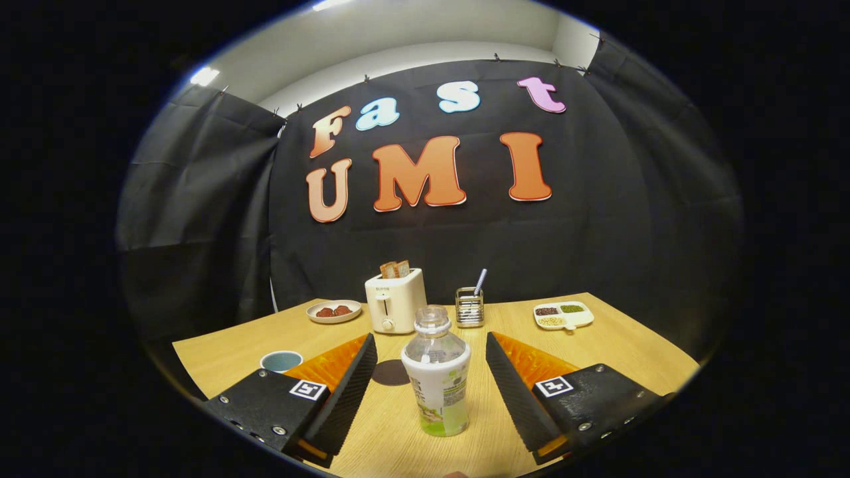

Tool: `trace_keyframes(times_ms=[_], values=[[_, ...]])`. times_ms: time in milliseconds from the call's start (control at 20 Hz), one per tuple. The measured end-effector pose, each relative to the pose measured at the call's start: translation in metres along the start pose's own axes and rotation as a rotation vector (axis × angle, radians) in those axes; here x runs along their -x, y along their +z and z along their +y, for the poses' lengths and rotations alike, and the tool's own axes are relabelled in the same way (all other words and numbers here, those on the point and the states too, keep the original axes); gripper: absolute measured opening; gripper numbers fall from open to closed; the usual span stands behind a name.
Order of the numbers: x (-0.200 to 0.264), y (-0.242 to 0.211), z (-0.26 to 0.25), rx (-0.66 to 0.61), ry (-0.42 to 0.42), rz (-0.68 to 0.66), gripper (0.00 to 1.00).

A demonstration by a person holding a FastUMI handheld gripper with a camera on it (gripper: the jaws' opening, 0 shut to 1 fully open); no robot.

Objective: Take the bottle from table, then pour the juice into the cup, finally place the bottle on the coaster

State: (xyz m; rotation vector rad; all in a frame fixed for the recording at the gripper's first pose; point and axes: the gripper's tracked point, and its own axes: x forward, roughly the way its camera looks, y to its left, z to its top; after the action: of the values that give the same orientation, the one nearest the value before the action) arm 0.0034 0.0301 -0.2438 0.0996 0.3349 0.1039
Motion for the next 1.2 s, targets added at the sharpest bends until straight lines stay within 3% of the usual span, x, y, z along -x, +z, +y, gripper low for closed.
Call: trace_keyframes(times_ms=[250, 550, 700, 750, 850, 1200], values=[[-0.014, -0.037, -0.001, -0.031, -0.009, 0.075, 0.98], [-0.028, -0.072, -0.011, -0.005, -0.062, 0.139, 0.88], [-0.032, -0.085, -0.014, 0.011, -0.092, 0.161, 0.87], [-0.034, -0.089, -0.016, 0.018, -0.104, 0.169, 0.76], [-0.037, -0.090, -0.014, 0.022, -0.116, 0.163, 0.66], [-0.035, -0.081, -0.010, 0.087, -0.165, 0.148, 0.56]])
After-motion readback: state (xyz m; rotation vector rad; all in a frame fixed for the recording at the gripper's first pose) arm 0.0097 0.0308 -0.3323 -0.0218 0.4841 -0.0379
